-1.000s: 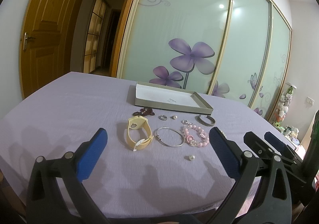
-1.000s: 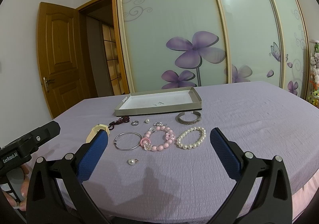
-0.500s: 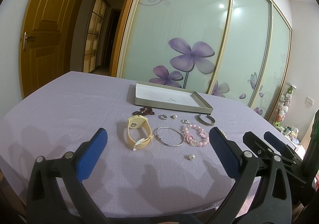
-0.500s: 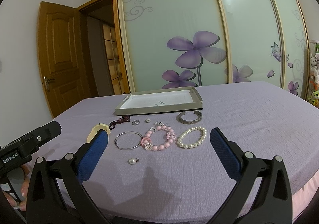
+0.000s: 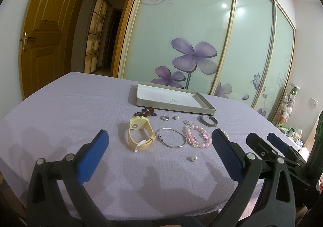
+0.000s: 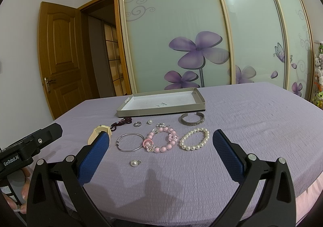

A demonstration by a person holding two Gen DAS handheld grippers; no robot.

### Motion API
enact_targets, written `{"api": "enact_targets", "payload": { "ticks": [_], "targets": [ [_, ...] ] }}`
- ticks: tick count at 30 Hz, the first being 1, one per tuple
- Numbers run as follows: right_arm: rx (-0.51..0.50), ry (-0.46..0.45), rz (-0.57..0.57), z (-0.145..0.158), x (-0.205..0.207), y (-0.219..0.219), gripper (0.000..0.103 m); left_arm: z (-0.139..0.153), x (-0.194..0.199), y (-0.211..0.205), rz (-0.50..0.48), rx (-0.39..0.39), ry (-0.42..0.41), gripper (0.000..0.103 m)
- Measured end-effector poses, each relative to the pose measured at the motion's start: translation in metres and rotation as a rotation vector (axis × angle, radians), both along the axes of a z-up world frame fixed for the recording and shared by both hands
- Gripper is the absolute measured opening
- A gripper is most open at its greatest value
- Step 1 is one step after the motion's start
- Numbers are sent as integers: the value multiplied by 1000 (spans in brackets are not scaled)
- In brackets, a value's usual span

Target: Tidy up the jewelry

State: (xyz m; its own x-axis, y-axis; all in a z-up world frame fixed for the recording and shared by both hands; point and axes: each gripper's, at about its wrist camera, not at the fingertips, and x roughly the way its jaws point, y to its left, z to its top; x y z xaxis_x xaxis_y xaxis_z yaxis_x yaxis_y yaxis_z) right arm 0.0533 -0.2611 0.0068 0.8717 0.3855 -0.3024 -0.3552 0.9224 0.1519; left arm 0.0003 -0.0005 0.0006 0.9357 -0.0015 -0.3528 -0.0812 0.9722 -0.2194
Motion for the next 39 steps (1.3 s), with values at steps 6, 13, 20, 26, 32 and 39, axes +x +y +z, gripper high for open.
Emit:
{"api": "enact_targets", "payload": {
  "ticks": [6, 13, 20, 26, 32, 39],
  "targets": [
    [0, 0, 0, 0, 0, 0, 102, 0, 0, 0, 0, -1, 1, 101],
    [-1, 0, 0, 0, 0, 1, 102, 0, 0, 0, 1, 0, 2, 101],
    [0, 1, 0, 0, 0, 1, 102, 0, 0, 0, 0, -1, 2, 101],
    [-1, 1, 0, 0, 0, 1, 102, 1, -2, 2, 0, -1, 4, 101],
    [-1, 1, 0, 0, 0, 1, 102, 1, -2, 2, -1, -1, 4, 101],
    [-1, 2, 0, 0, 2, 1, 102, 1, -2, 2, 0, -1, 5, 101]
  ]
}}
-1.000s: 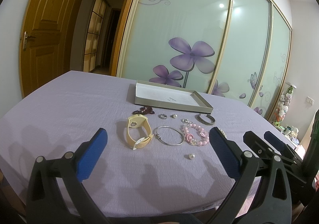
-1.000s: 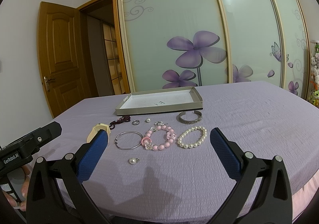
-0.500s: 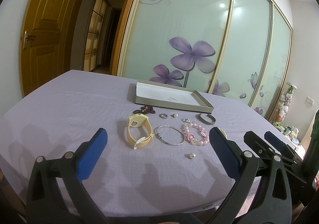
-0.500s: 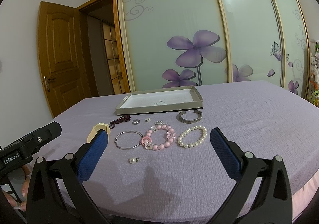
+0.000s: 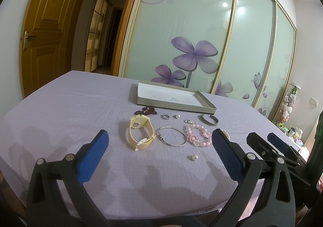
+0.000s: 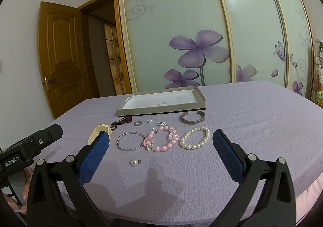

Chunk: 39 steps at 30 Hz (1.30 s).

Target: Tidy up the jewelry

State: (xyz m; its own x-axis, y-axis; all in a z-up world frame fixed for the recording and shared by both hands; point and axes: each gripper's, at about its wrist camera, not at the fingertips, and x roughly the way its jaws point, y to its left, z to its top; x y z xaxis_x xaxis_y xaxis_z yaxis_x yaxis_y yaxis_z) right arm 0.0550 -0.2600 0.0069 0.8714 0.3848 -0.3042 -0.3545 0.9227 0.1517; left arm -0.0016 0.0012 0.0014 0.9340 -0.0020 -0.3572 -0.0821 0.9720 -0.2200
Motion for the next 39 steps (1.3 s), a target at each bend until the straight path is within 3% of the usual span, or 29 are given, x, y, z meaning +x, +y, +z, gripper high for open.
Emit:
{"api": "enact_targets", "payload": {
  "ticks": [7, 10, 16, 29, 39],
  "targets": [
    [-3, 16, -2, -2, 6, -2, 102, -9, -1, 3, 18, -4, 19, 101],
    [-13, 30, 15, -5, 4, 6, 102, -29, 7, 9, 31, -14, 42, 101],
    [-44, 95, 79, -32, 18, 23, 100, -34, 17, 21, 49, -14, 75, 101],
    [-148, 278, 181, -64, 49, 72, 55, -41, 74, 56, 59, -18, 232, 101],
    [-197, 278, 166, -62, 49, 81, 37, -46, 103, 56, 17, -22, 302, 101]
  ]
}}
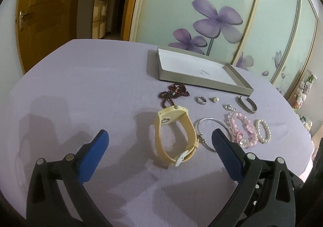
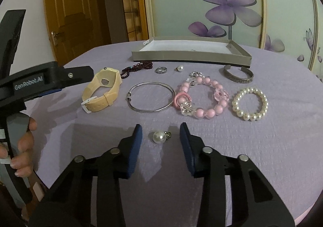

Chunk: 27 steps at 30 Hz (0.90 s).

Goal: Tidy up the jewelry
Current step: 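Grasp the pearl pendant with the right tool while the left tool grasps the cream-yellow watch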

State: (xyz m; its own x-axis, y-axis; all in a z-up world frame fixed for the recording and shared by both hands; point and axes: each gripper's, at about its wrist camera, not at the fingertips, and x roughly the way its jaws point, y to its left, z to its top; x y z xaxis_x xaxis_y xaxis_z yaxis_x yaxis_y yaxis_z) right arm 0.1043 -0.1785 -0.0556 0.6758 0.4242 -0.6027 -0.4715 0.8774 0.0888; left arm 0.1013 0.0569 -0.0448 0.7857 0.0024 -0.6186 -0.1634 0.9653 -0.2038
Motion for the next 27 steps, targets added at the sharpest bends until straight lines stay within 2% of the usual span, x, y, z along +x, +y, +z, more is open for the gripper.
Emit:
{"api": "enact_targets", "payload": {
  "ticks": [3, 4, 5, 7, 16, 21, 24, 27],
  "targets": [
    [-6, 4, 1, 0, 2, 2, 34, -1, 6, -1, 3, 7, 19, 101],
    [-9, 4, 1, 0, 3, 2, 30, -2, 7, -1, 4, 8, 25, 101],
    [-14, 2, -3, 0, 3, 3, 18, -3, 9, -2, 4, 10, 32, 101],
    [-15, 2, -3, 0, 3, 1, 15, -5, 11, -2, 6, 14, 46, 101],
    [35, 18, -28, 3, 5, -19, 15, -12, 32, -4, 20, -6, 125, 101],
    [45, 11, -36, 6, 6, -23, 15, -11, 44, -12, 16, 1, 140, 101],
    [50, 8, -37, 7, 7, -25, 15, -12, 53, -17, 24, 21, 159, 91],
    [57, 5, -38, 10, 9, -28, 15, -17, 61, -16, 42, 12, 194, 72]
  ]
}}
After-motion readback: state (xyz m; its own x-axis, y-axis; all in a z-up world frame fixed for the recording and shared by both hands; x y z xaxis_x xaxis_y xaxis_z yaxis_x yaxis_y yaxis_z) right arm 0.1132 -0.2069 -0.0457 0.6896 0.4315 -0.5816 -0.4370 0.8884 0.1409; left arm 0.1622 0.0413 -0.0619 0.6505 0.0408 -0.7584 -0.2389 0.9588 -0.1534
